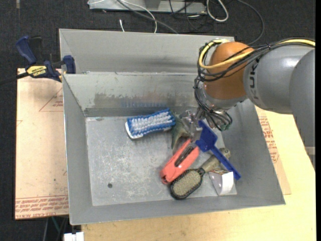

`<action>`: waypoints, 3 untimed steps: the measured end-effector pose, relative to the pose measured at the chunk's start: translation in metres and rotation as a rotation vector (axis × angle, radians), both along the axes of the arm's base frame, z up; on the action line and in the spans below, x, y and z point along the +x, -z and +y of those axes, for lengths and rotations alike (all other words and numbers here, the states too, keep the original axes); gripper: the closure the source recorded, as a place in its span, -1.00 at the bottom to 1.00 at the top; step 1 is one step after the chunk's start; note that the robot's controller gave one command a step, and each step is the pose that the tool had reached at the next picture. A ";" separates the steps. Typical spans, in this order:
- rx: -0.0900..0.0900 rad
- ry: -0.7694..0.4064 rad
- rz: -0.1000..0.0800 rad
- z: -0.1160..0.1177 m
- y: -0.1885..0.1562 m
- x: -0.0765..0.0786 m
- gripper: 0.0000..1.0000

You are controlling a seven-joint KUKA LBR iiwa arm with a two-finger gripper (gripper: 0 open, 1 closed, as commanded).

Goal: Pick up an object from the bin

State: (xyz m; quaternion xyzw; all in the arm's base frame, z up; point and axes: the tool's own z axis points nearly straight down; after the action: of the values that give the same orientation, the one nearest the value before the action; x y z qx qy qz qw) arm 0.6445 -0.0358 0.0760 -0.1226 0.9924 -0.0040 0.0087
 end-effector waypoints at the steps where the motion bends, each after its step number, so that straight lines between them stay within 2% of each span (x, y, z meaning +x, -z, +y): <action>1: 0.000 -0.031 -0.014 0.008 -0.001 -0.003 1.00; 2: -0.011 -0.335 -0.019 0.044 -0.001 0.016 1.00; 3: -0.011 -0.335 -0.019 0.044 -0.001 0.016 1.00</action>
Offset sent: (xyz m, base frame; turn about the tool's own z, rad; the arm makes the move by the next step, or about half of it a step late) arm 0.0111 0.0463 -0.0060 -0.3427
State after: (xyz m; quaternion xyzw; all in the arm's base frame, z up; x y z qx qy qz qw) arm 0.6610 0.0082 0.0772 -0.2865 0.9579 -0.0091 0.0182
